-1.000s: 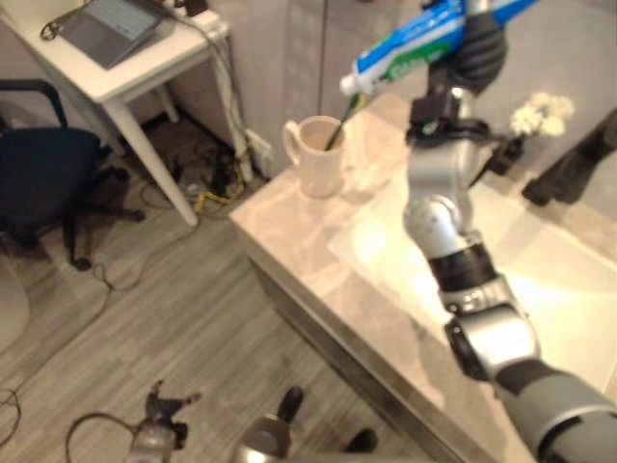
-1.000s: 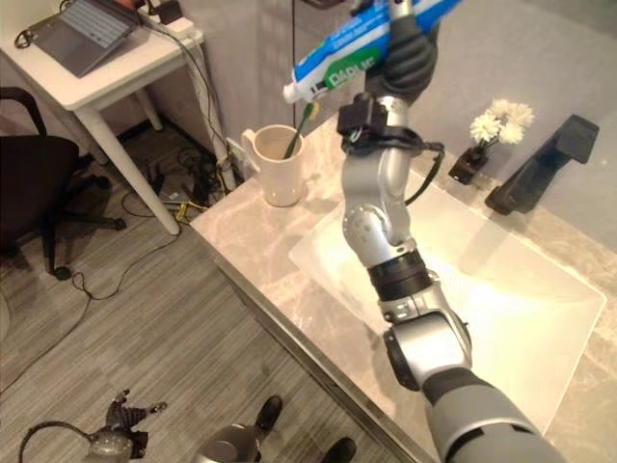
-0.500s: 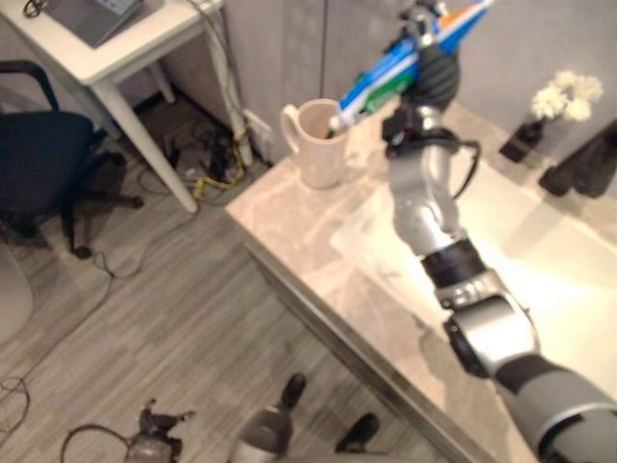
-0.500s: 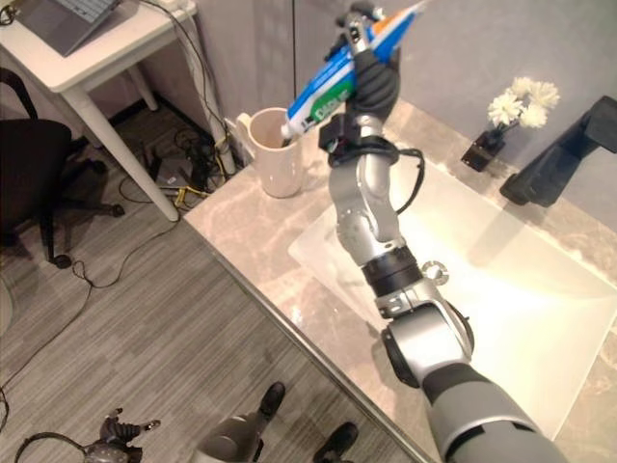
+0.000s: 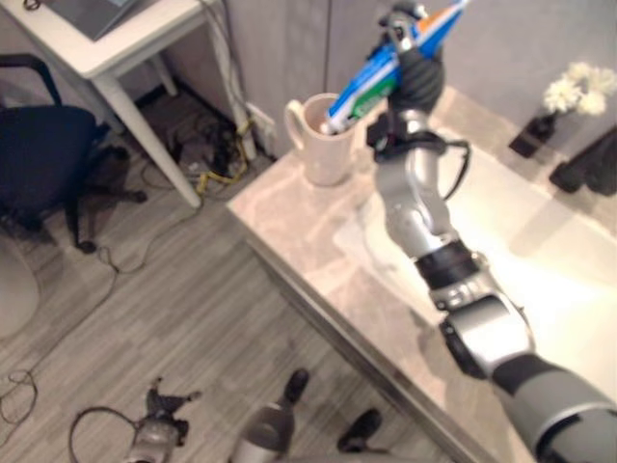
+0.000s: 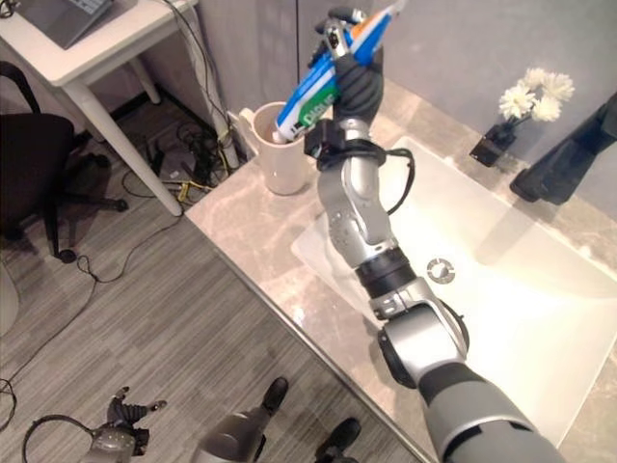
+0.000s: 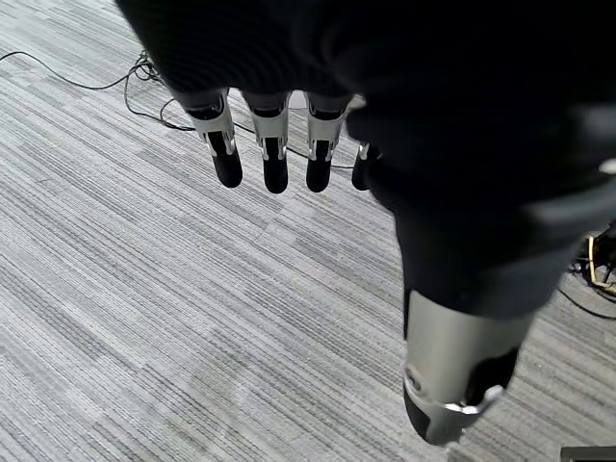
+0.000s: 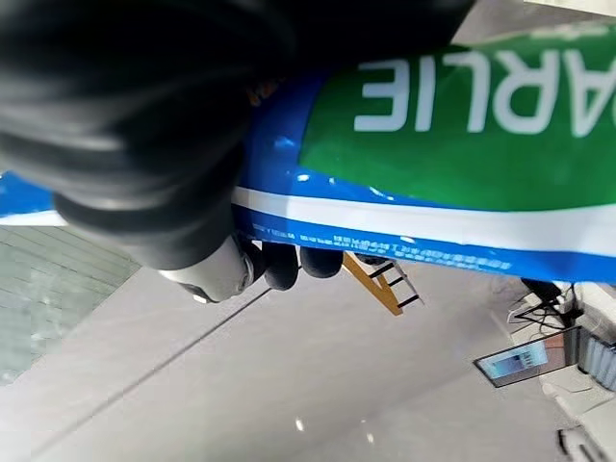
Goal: Put brush and paste in cup on sink, flatten towel.
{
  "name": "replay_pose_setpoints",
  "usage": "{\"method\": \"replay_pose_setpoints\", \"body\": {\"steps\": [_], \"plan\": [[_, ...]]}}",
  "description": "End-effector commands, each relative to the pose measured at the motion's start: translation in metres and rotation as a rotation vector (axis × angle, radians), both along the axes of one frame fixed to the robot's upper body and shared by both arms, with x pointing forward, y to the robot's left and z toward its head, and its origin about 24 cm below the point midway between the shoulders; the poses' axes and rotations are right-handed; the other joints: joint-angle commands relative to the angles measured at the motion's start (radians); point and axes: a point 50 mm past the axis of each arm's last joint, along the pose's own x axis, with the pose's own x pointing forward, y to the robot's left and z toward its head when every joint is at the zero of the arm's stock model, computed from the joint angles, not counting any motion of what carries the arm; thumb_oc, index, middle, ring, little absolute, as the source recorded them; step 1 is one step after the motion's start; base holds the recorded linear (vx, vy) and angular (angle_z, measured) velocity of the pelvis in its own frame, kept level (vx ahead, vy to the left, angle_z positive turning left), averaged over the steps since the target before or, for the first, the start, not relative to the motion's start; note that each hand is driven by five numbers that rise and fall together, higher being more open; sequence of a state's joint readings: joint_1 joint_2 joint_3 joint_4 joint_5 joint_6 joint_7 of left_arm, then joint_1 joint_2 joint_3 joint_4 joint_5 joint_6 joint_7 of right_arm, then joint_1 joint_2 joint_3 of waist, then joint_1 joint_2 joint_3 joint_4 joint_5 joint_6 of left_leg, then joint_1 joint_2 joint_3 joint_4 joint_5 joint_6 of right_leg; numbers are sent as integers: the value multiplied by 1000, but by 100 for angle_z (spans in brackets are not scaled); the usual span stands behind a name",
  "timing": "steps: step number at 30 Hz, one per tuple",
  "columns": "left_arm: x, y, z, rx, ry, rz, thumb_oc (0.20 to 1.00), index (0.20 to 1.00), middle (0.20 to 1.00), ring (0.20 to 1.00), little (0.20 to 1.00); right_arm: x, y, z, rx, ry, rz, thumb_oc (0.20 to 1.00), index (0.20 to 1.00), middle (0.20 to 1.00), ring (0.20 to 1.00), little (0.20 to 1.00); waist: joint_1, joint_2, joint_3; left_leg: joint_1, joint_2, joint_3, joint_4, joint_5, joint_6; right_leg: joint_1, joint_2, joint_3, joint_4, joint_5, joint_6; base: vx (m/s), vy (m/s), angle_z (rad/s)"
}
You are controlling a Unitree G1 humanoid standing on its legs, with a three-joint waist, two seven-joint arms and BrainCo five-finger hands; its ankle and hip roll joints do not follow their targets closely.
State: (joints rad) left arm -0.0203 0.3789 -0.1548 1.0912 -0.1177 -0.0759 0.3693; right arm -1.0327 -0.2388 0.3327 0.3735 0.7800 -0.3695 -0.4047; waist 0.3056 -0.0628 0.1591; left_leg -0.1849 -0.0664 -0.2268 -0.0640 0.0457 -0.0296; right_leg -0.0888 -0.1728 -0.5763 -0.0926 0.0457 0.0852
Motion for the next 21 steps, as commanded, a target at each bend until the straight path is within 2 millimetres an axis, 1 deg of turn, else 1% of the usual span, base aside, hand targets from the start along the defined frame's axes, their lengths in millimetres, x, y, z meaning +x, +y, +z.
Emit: {"method": "replay_pose_setpoints", "body": {"steps": [1,7,13,14,15,16,21], "plan": [[0,20,8,99,15,-9,1000,1000,1000,1000,1000,-20,23,52,-75,-229,21,200,200,200,200,200,9,-46,3,-44,-56,-26,-23,-26,57,126,-37,29,5,-56,45,0,0,0],[6,19,10,104,-7,-18,1000,1000,1000,1000,1000,-23,32,58,-99,-251,11,200,200,200,200,200,16,-56,13,-52,-56,-25,-23,-24,59,115,-37,36,5,-54,47,0,0,0],[8,19,11,106,-10,-25,1000,1000,1000,1000,1000,-23,33,58,-109,-252,6,200,200,200,200,200,19,-69,19,-57,-56,-27,-23,-25,60,112,-35,40,5,-52,46,0,0,0],[8,19,11,106,-10,-25,1000,1000,1000,1000,1000,-23,33,59,-109,-252,6,260,260,260,260,260,19,-69,19,-57,-56,-27,-23,-25,60,112,-35,40,5,-52,46,0,0,0],[8,19,11,108,-10,-27,1000,1000,1000,1000,1000,-22,33,57,-109,-242,7,793,793,793,793,793,18,-72,20,-57,-56,-27,-23,-26,61,111,-34,41,5,-52,46,0,0,0],[7,19,11,108,-6,-26,1000,1000,1000,1000,1000,-21,33,56,-105,-234,7,1000,1000,1000,1000,1000,18,-74,20,-56,-55,-26,-23,-26,62,111,-34,41,5,-51,46,0,0,0],[6,19,10,109,3,-21,1000,1000,1000,1000,1000,-19,32,52,-104,-217,7,1000,1000,1000,1000,1000,14,-76,20,-52,-53,-21,-23,-28,62,110,-35,46,5,-50,45,0,0,0]]}}
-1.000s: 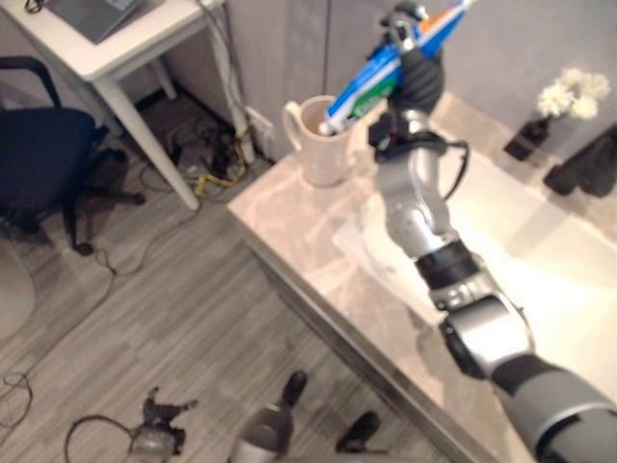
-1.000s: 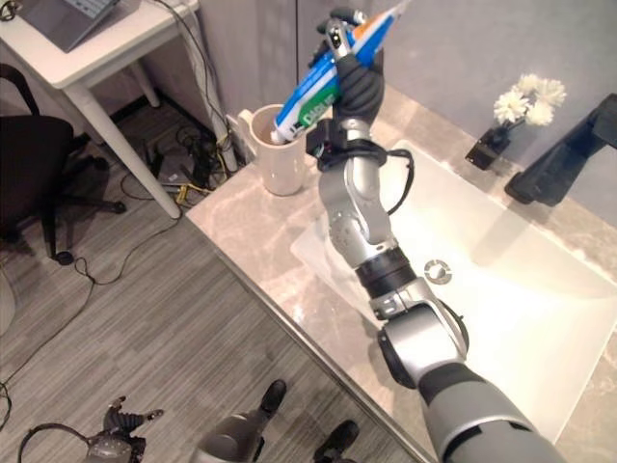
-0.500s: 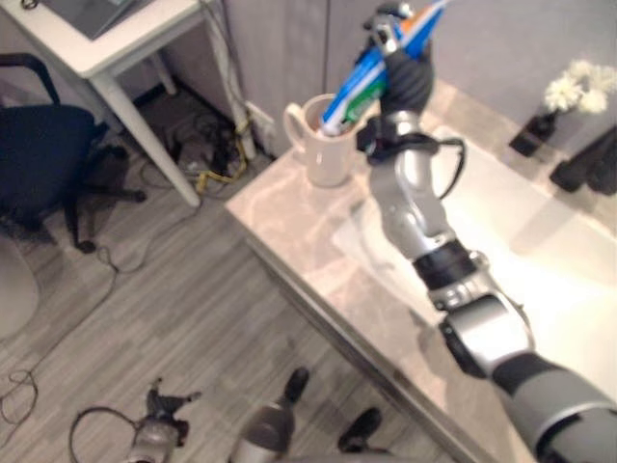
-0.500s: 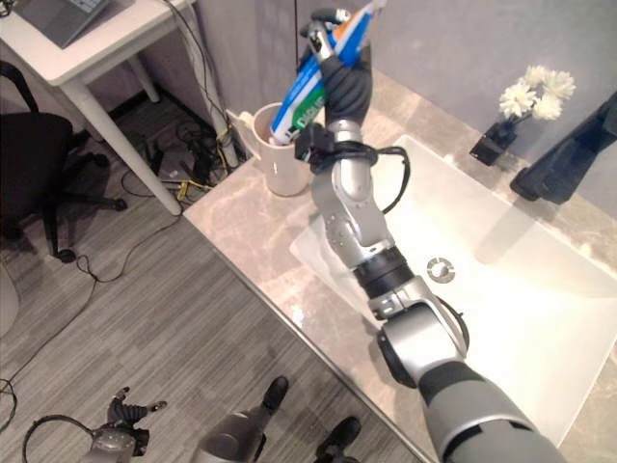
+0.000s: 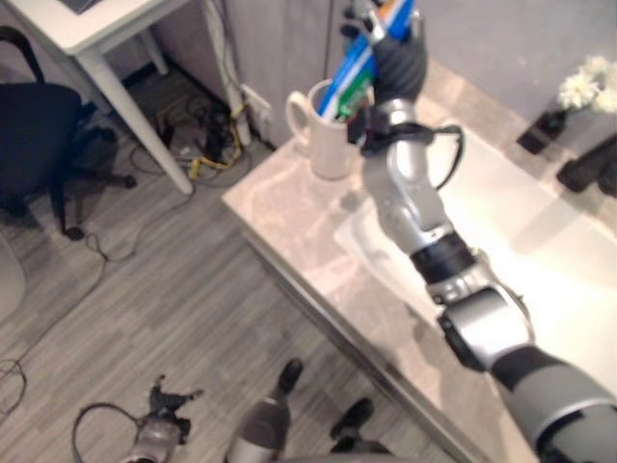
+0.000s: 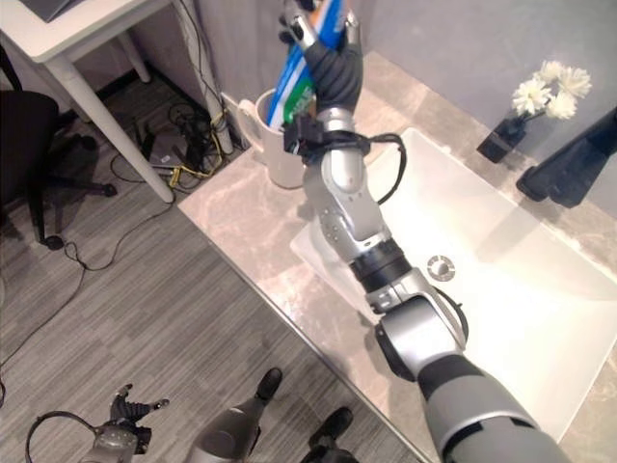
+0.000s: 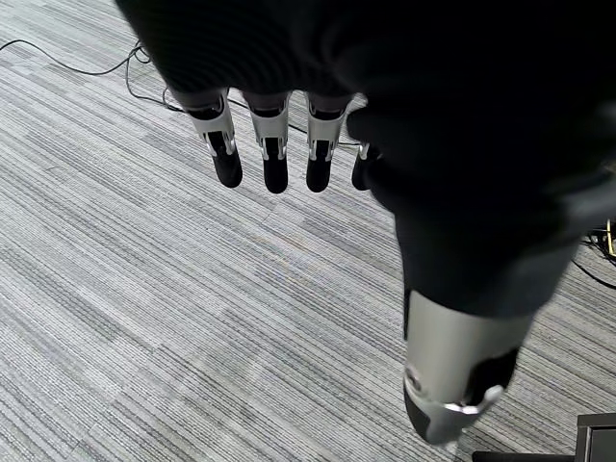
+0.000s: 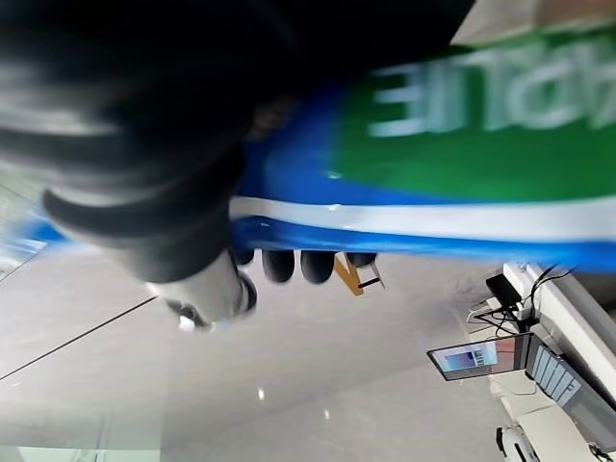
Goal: Put brush and paste in cup on sink, flatten towel.
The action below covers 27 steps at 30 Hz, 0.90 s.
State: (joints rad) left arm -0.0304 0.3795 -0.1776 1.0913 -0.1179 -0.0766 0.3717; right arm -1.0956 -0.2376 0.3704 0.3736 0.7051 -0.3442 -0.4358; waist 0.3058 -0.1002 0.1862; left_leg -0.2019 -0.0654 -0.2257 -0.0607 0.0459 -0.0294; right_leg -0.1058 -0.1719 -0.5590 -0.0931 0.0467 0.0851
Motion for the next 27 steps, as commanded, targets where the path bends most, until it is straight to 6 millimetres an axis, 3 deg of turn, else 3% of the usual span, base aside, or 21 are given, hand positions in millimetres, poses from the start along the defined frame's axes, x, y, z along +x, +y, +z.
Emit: {"method": "replay_pose_setpoints", "body": {"steps": [1,8,16,24,27], "plan": [[2,21,10,106,4,2,1000,1000,1000,1000,1000,-13,16,35,-20,-157,29,1000,1000,1000,1000,1000,12,-38,-7,-34,-54,-20,-27,-28,62,127,-36,30,6,-51,45,-26,14,-4],[0,20,8,100,17,-3,1000,1000,1000,1000,1000,-13,16,30,-33,-146,23,1000,1000,1000,1000,1000,7,-30,-12,-20,-50,-5,-27,-33,64,135,-36,41,6,-49,43,-35,3,-10],[1,9,3,67,33,-58,1000,1000,1000,1000,1000,-10,1,25,-7,-131,-20,1000,1000,1000,1000,1000,-8,-12,-41,7,-40,23,-27,-42,63,149,-34,62,6,-54,41,-52,-6,-6],[10,-12,1,-20,-2,-150,1000,1000,1000,1000,1000,-19,-39,14,-22,-180,-150,1000,1000,1000,1000,1000,-67,22,-93,70,-12,88,-27,-51,65,185,-24,88,6,-61,33,-78,-13,-16],[12,-19,1,-72,-28,-150,1000,1000,1000,1000,1000,-28,-61,14,-73,-233,-282,1000,1000,1000,1000,1000,-103,34,-113,108,8,148,-27,-67,65,191,-17,138,6,-65,33,-45,-13,-44]]}}
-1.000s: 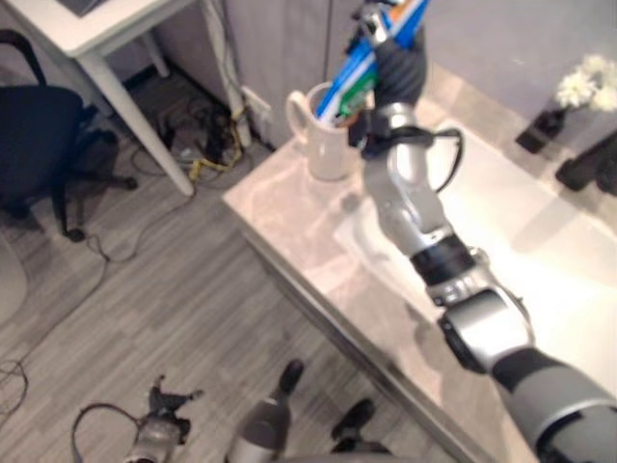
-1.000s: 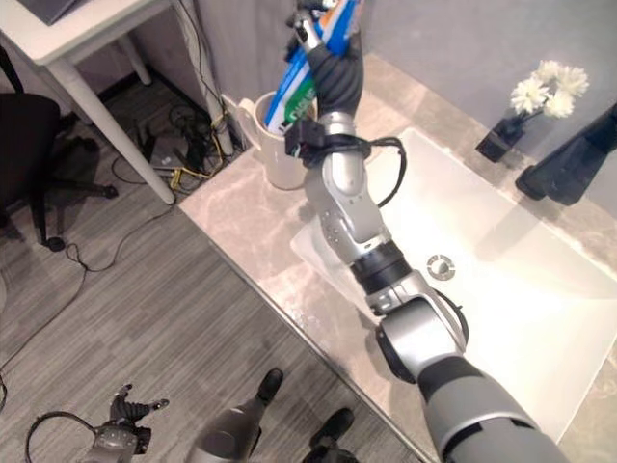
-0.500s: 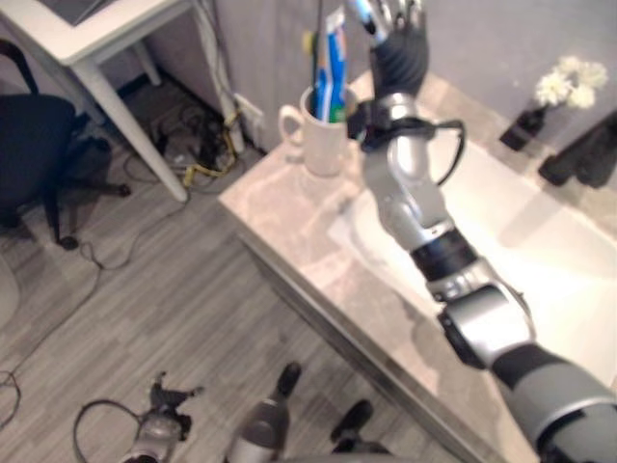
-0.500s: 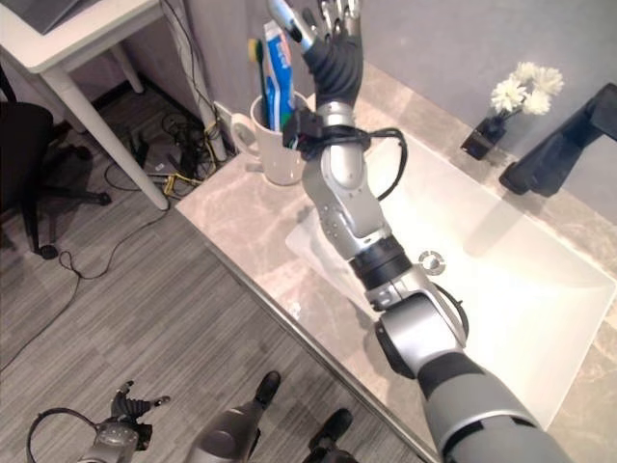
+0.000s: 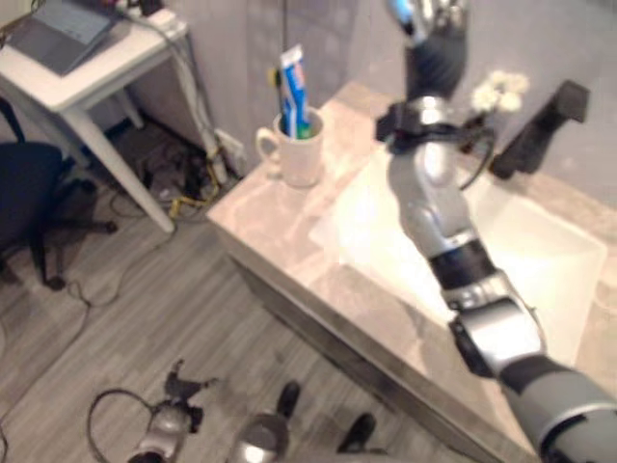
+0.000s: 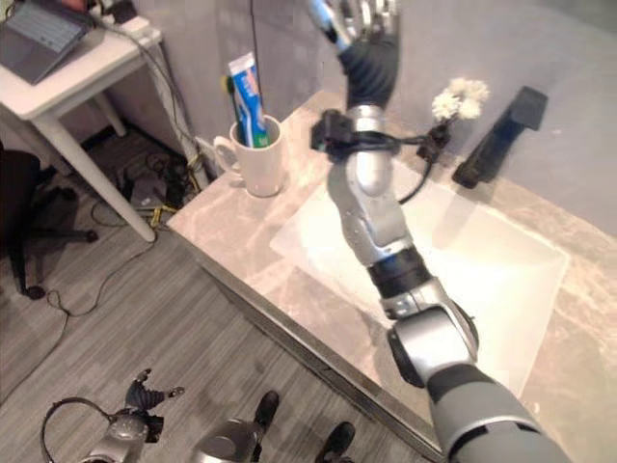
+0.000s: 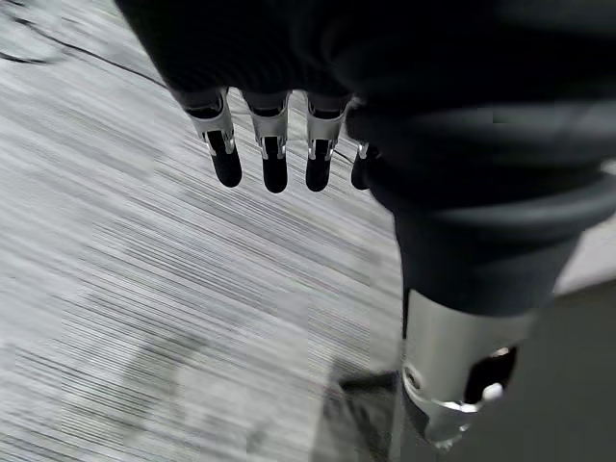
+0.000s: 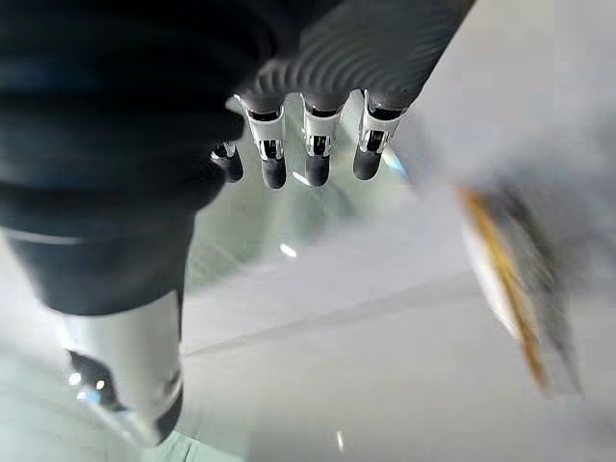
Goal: Put brush and paste in cup on sink, flatten towel.
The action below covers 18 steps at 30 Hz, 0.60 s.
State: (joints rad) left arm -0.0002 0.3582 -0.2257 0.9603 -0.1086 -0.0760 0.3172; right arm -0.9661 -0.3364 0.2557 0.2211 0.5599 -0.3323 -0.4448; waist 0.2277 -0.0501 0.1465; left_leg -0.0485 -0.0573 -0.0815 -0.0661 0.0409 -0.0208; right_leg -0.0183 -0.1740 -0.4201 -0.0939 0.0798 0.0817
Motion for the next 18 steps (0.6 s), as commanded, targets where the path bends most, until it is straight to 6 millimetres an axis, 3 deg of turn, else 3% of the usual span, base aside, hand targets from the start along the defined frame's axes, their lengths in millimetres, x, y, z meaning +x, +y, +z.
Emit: {"method": "replay_pose_setpoints", "body": {"steps": [1,2,3,5,7,8,12,16,17,18], "plan": [[-2,6,-1,7,19,-22,1000,1000,1000,1000,1000,-15,-15,12,-56,-128,-120,1000,1000,1000,1000,1000,-32,-13,-79,-36,4,18,-21,-66,59,103,-13,16,7,-99,35,-36,3,-49],[-1,3,0,-16,2,-20,1000,1000,1000,1000,1000,-17,-20,12,-84,-140,-163,1000,1000,1000,1000,1000,-42,-10,-83,-23,8,37,-21,-71,62,103,-11,35,7,-98,35,-33,12,-64],[1,3,2,-44,-32,-5,1000,1000,1000,1000,1000,-26,-43,14,-157,-180,-302,1000,1000,1000,1000,1000,-73,-3,-91,2,19,82,-21,-81,64,102,-6,75,7,-98,36,-34,1,-69],[4,2,5,-65,-57,-4,1000,1000,1000,1000,1000,-32,-52,17,-213,-215,-367,1000,1000,1000,1000,1000,-79,-1,-96,11,22,97,-21,-85,65,103,-4,88,7,-96,36,-16,-1,-89],[11,10,19,-23,-137,-32,1000,1000,1000,1000,1000,-60,-97,31,-398,-328,-684,1000,1000,1000,1000,1000,-116,5,-105,30,30,121,-21,-95,63,106,0,109,7,-99,40,24,-13,-66],[12,16,27,6,-176,-39,1000,1000,1000,1000,1000,-81,-125,29,-446,-370,-885,1000,1000,1000,1000,1000,-142,11,-111,47,35,136,-21,-103,64,109,2,127,7,-100,40,43,-14,-13],[5,29,28,27,-177,32,1000,1000,1000,1000,1000,-116,-188,15,-406,-310,-1221,1000,1000,1000,1000,1000,-204,25,-119,61,42,166,-21,-112,67,98,9,167,7,-94,37,31,-11,-43],[-11,36,21,53,-115,79,1000,1000,1000,1000,1000,-133,-239,-13,-410,-108,-1422,1000,1000,1000,1000,1000,-247,40,-113,74,50,206,-21,-119,67,81,17,215,7,-86,38,11,-16,-40],[-20,38,15,51,-77,109,1000,1000,1000,1000,1000,-138,-254,-25,-425,-23,-1480,1000,1000,1000,1000,1000,-259,42,-112,78,51,214,-21,-122,66,79,18,226,7,-86,39,21,-30,-24],[-35,39,5,35,-15,177,1000,1000,1000,1000,1000,-150,-279,-51,-457,148,-1574,1000,1000,1000,1000,1000,-277,50,-108,81,55,229,-21,-124,66,72,23,245,7,-82,39,12,-27,-21]]}}
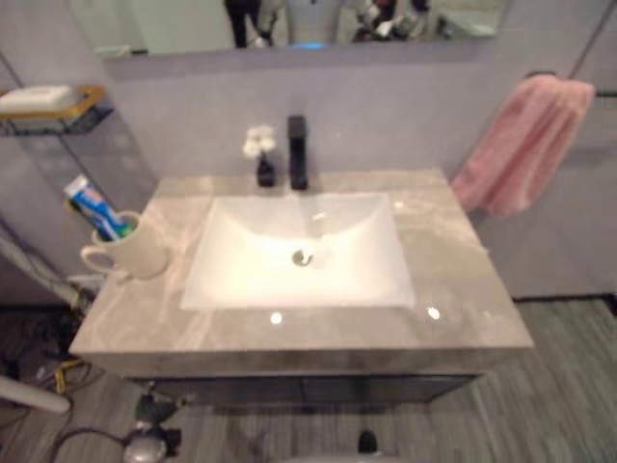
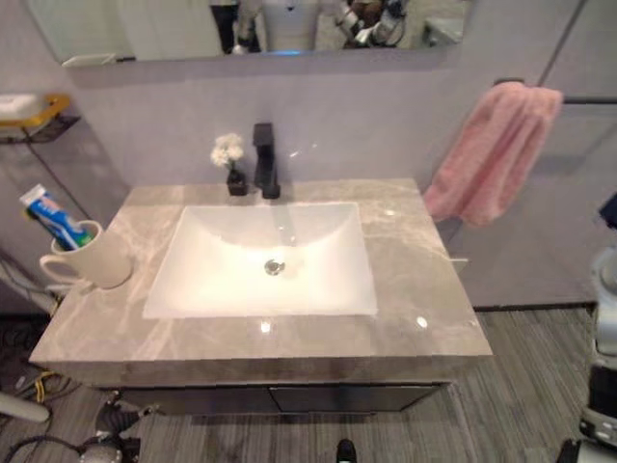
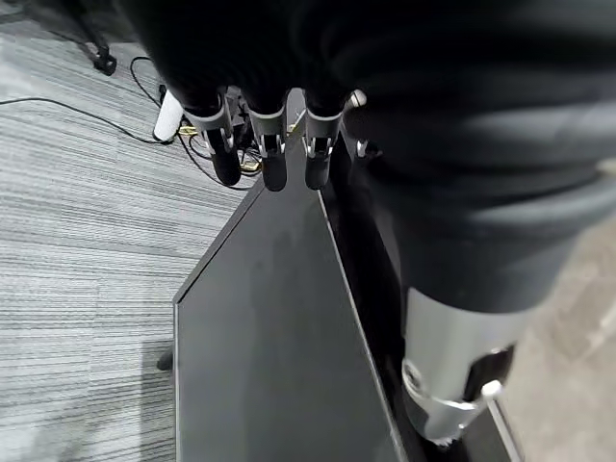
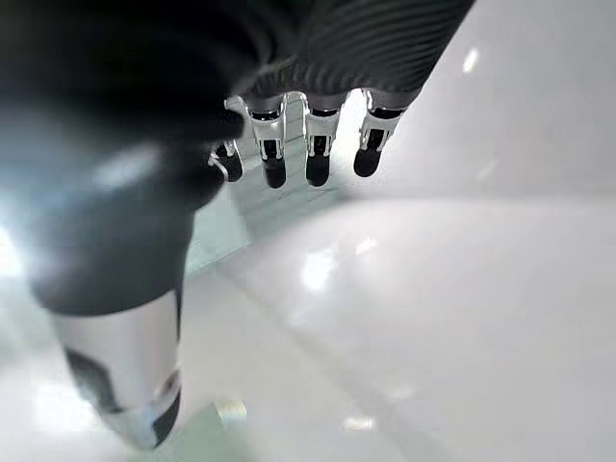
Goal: Put brush and paste in cup on sink, flatten towel.
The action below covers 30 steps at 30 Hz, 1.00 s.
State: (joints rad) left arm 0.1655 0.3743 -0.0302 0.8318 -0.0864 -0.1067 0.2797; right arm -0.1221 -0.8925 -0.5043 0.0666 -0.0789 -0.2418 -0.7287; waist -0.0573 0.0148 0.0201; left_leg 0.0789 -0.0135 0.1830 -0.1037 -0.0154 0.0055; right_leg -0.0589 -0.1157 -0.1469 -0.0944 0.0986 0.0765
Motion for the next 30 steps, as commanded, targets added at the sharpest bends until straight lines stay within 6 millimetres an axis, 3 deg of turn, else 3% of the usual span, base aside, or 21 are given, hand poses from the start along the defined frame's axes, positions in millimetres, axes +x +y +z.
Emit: {"method": "replay_pose_setpoints", "body": {"steps": [1,3,6,8,9,10,11,12,13,14,15,17,18,20,21,22,23,26,30], "plan": [[1,10,-3,36,34,44,1000,1000,1000,1000,1000,-13,-23,-7,48,14,-143,1000,1000,1000,1000,1000,11,-15,17,-48,11,-35,16,-66,40,110,-35,-28,7,-99,43,6,-34,-23],[-14,9,-12,12,96,117,1000,1000,1000,1000,1000,-26,-48,-43,191,95,-249,1000,1000,1000,1000,1000,-2,-9,17,-48,14,-30,16,-65,39,107,-31,-21,7,-98,41,5,-32,-26],[-26,7,-20,-5,153,176,1000,1000,1000,1000,1000,-49,-74,-118,483,246,-363,1000,1000,1000,1000,1000,-19,-6,18,-47,16,-28,16,-65,38,105,-27,-19,7,-98,38,4,-36,-24],[-29,8,-21,-2,170,192,1000,1000,1000,1000,1000,-73,-89,-168,607,455,-538,1000,1000,1000,1000,1000,-17,-5,18,-49,16,-31,16,-63,36,103,-25,-19,7,-98,37,-15,-34,-10],[-31,17,-18,11,173,203,1000,1000,1000,1000,1000,-108,-91,-241,965,680,-569,1000,1000,1000,1000,1000,-8,-10,21,-48,17,-33,16,-64,32,107,-24,-22,7,-98,37,-39,-40,-3],[-32,15,-20,-13,187,199,1000,1000,1000,1000,1000,-122,-88,-265,1081,804,-589,1000,1000,1000,1000,1000,-7,-10,23,-52,17,-34,16,-61,30,104,-22,-24,7,-96,35,-38,-38,-3],[-29,14,-20,-24,185,190,1000,1000,1000,1000,1000,-123,-80,-280,1125,888,-583,1000,1000,1000,1000,1000,-2,-10,24,-55,17,-37,16,-58,28,104,-22,-27,7,-96,34,-40,-54,4],[-28,16,-20,-34,191,184,1000,1000,1000,1000,1000,-145,-46,-327,1291,1110,-564,1000,1000,1000,1000,1000,13,-9,29,-57,17,-47,16,-54,25,108,-20,-40,7,-101,31,-24,-41,3],[-28,16,-20,-33,190,185,1000,1000,1000,1000,1000,-145,-46,-327,1291,1110,-562,1000,1000,1000,1000,1000,12,-10,28,-59,17,-48,16,-52,25,106,-21,-41,7,-100,30,-19,-71,9],[-26,21,-17,-23,185,184,1000,1000,1000,1000,1000,-176,-8,-362,1381,1414,-569,1000,1000,1000,1000,1000,24,-8,31,-61,17,-60,16,-51,22,114,-20,-57,7,-103,28,-11,-39,9],[-26,22,-17,-22,185,185,1000,1000,1000,1000,1000,-176,-8,-362,1381,1414,-568,1000,1000,1000,1000,1000,22,-8,30,-63,17,-61,16,-50,22,112,-21,-58,7,-103,28,-9,-64,22],[-23,28,-12,-12,153,192,1000,1000,1000,1000,1000,-189,30,-387,1298,1771,-473,1000,1000,1000,1000,1000,34,-5,32,-67,17,-75,16,-45,19,118,-22,-77,7,-107,25,-2,-66,25],[-19,34,-6,1,105,200,1000,1000,1000,1000,1000,-194,46,-396,1319,1813,-420,1000,1000,1000,1000,1000,39,-1,32,-70,18,-83,16,-41,16,120,-22,-87,7,-110,24,9,-76,34],[-19,39,-2,3,73,223,1000,1000,1000,1000,1000,-196,53,-400,1376,1772,-402,1000,1000,1000,1000,1000,41,2,32,-72,19,-87,16,-37,14,122,-22,-94,7,-112,24,6,-60,30],[-13,48,13,18,-33,244,1000,1000,1000,1000,1000,-199,71,-408,1376,1850,-336,1000,1000,1000,1000,1000,49,8,36,-74,21,-99,16,-31,9,129,-23,-110,7,-114,21,-5,-50,10],[-13,49,13,19,-32,245,1000,1000,1000,1000,1000,-199,71,-408,1376,1852,-335,1000,1000,1000,1000,1000,47,7,35,-74,20,-100,16,-31,9,130,-23,-112,7,-115,21,0,-81,23],[-9,58,26,47,-110,258,1000,1000,1000,1000,1000,-189,76,-410,1218,1977,-249,1000,1000,1000,1000,1000,56,9,37,-72,21,-109,16,-30,7,139,-22,-123,7,-119,20,4,-45,28],[-7,65,40,78,-183,269,1000,1000,1000,1000,1000,-180,76,-410,1126,2014,-204,1000,1000,1000,1000,1000,60,9,33,-75,21,-118,16,-27,5,141,-21,-131,7,-122,18,3,-31,26],[-4,75,68,127,-336,302,1000,1000,1000,1000,1000,-159,69,-405,1185,1834,-193,1000,1000,1000,1000,1000,70,11,31,-72,23,-115,16,-27,3,141,-21,-131,7,-124,19,0,-8,2]]}}
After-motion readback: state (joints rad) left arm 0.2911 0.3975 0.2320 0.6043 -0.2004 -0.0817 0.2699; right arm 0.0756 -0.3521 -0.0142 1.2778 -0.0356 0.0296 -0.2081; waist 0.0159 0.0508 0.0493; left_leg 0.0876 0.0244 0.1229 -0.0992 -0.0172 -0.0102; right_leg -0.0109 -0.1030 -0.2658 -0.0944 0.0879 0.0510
